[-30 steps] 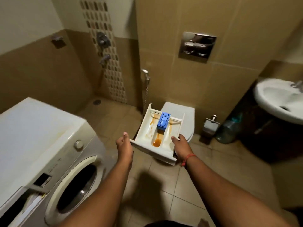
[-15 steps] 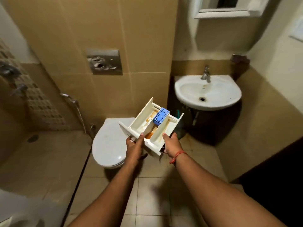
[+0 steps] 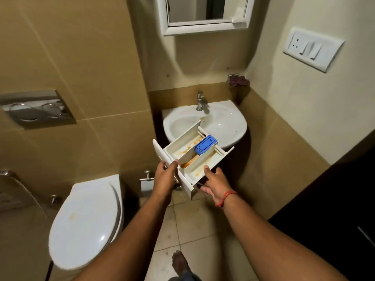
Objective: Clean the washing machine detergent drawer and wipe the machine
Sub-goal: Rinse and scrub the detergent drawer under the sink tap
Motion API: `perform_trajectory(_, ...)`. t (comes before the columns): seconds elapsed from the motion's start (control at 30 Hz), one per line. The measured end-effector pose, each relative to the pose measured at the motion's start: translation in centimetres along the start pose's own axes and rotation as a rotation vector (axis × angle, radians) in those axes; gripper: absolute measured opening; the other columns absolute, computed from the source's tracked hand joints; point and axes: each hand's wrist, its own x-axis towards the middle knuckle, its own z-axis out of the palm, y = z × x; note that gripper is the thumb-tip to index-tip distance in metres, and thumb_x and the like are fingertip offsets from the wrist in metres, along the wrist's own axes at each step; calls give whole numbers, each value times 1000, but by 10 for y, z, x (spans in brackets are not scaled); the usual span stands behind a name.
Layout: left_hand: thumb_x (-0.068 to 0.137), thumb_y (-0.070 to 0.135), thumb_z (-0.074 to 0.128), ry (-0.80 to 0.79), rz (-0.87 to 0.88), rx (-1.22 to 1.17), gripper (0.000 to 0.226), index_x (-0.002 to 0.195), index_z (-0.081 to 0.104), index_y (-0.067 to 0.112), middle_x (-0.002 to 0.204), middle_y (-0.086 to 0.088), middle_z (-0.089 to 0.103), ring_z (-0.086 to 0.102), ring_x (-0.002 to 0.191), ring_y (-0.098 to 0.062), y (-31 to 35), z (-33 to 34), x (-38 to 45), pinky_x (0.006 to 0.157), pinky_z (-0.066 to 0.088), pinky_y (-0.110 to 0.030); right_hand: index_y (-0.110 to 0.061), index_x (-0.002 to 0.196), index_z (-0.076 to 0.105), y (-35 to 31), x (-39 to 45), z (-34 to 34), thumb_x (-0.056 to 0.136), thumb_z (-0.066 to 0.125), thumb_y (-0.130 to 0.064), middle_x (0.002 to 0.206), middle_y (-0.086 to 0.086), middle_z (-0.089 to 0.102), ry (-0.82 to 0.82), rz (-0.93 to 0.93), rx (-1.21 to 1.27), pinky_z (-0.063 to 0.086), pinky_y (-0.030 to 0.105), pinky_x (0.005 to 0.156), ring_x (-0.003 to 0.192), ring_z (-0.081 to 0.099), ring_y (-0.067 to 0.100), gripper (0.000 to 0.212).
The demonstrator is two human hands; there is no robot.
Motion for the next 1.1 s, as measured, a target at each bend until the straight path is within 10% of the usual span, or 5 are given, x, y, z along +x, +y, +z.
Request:
perform_trajectory(0.6,95,29,58,-159,-43,186,27,120,49,28,111,-6,65,67,97,-26,83,130,238,81,58,-41,-10,114,50,-132,204,-34,105,43,-33,109,15,66,174,116,-99,54,34,69,93,67,28,25)
perform_trajectory(0.8,93,30,59,-99,-138,214,30,120,49,21,95,-10,61,56,78,-25,71,147,292,70,49,-35,-6,79,55,-154,279,-61,100,44,-30,59,10,60,343,-62,-288,41,24,47,50,57,21,34)
perform_trajectory(1.1,92,20,62,55,-276,215,39,127,46,24,86,-7,60,53,66,-18,59,194,342,61,43,-30,-9,79,57,-231,386,-65,100,47,-33,69,7,62,80,-214,-570,52,36,57,54,57,20,33)
